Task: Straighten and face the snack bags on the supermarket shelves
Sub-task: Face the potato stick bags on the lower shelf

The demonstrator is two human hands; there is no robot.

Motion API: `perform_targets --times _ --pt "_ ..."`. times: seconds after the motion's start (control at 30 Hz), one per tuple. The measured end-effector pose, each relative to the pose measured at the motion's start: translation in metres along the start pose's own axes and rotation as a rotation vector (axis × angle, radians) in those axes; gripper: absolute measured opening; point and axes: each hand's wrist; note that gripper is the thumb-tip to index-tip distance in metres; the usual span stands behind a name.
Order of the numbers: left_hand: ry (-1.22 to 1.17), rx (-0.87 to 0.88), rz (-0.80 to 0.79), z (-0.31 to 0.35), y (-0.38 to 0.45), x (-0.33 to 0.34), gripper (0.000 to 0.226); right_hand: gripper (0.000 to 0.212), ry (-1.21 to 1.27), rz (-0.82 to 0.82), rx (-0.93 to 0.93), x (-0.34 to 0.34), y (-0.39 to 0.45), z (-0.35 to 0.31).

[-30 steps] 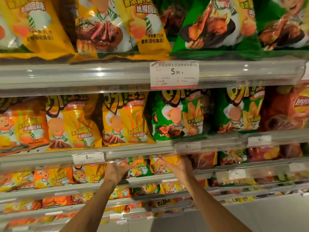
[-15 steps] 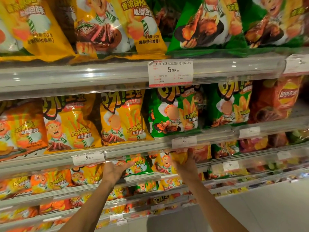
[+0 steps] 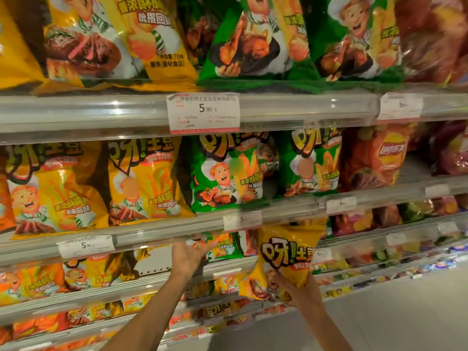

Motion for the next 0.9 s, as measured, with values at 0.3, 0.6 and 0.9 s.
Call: perform_targets --times 0.3,0.6,0.9 --pt "-0.006 -0.04 0.091 0.011 -0.009 0.056 0.064 0.077 -0.12 -0.314 0.068 -0.04 0.008 0.006" --pt "0.282 0.119 -0.004 -0.01 -0.02 0.03 0.052 0.073 0.117 -0.601 0.07 -0.01 -0.017 -0.026" --pt "0.974 0.447 0.305 -0.103 -0.043 -0.105 0.093 0.08 -0.034 -0.84 0.092 0.11 -0.044 -0.063"
Point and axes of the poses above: each hand's wrist, its own y-axis towards the middle knuckle, its own x-axis out of the palm, z = x × y, and after that the axes turned 14 degrees about -x, right-handed
